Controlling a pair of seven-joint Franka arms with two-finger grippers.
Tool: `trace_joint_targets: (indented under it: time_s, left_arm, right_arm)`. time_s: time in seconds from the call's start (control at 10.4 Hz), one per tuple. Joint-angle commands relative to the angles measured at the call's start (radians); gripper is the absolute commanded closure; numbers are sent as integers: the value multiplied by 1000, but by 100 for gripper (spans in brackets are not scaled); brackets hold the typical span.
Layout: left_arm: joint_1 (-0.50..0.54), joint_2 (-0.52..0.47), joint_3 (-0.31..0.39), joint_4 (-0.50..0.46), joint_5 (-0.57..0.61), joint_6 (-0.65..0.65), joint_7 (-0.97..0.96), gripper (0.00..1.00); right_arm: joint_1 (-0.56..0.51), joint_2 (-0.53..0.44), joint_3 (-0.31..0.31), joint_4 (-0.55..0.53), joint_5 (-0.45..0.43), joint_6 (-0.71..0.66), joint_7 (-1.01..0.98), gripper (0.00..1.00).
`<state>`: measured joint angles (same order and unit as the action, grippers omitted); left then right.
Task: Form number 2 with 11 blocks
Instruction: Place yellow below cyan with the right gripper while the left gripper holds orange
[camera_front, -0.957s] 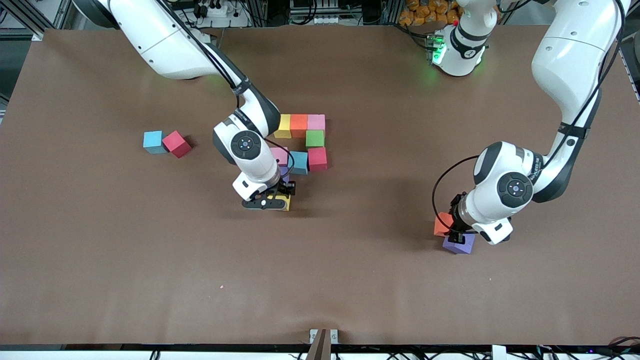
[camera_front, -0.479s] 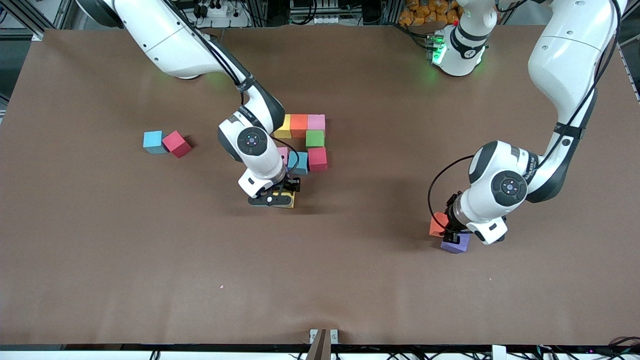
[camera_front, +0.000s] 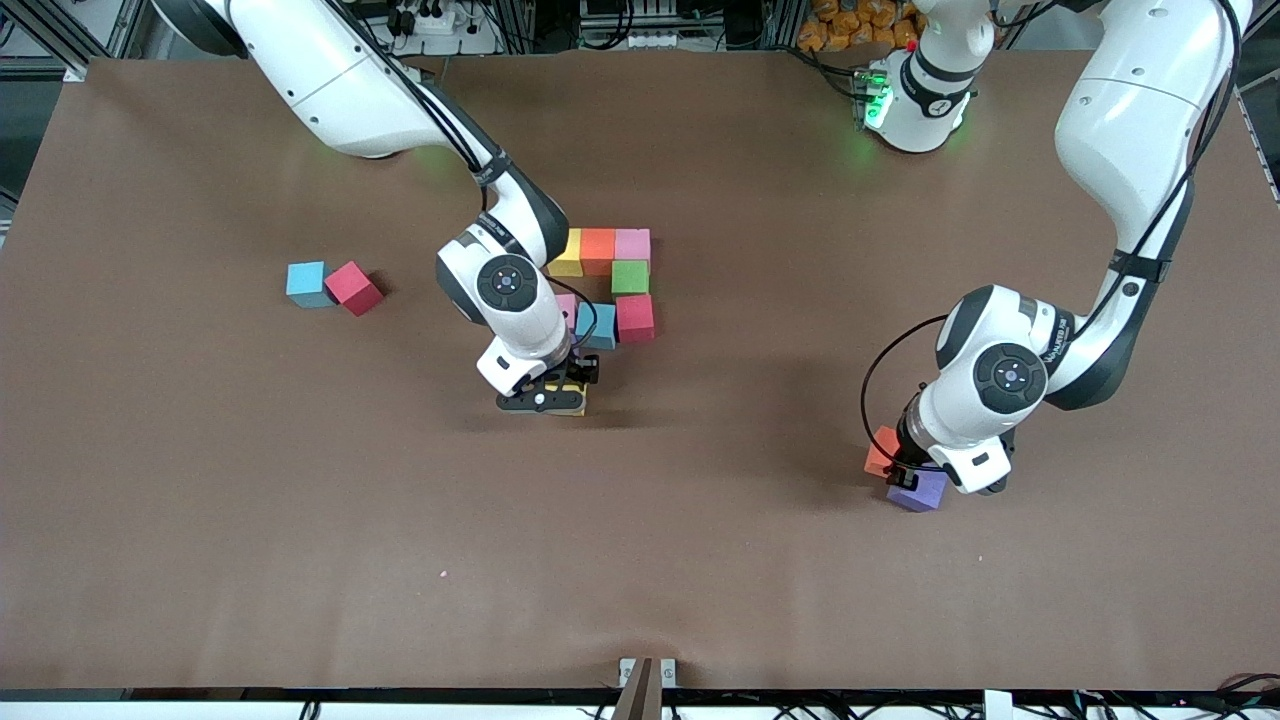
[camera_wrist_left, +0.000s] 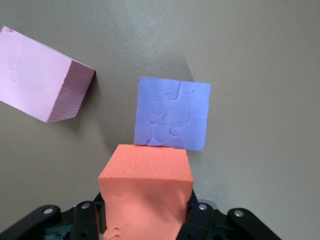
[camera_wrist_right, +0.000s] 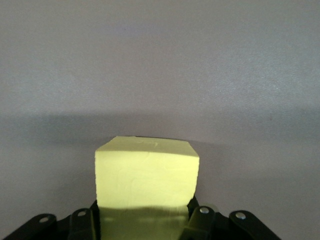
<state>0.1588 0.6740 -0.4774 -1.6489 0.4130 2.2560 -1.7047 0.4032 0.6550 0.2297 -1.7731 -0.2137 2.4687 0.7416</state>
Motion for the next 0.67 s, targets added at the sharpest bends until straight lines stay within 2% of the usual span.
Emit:
trace_joint_targets:
  time_s: [0.0, 0.29, 0.57]
  left_arm:
    - [-27, 10, -1, 23, 24, -16, -4, 56]
    - [-51, 9, -4, 23, 10, -16, -47, 56]
    - [-86, -2, -32, 24, -17, -18, -172, 55]
  right_arm:
    - [6, 6, -6, 6, -27, -8, 22, 68]
    - [6, 6, -6, 6, -32, -10, 15, 68]
    - [5, 6, -6, 6, -46, -25, 13, 68]
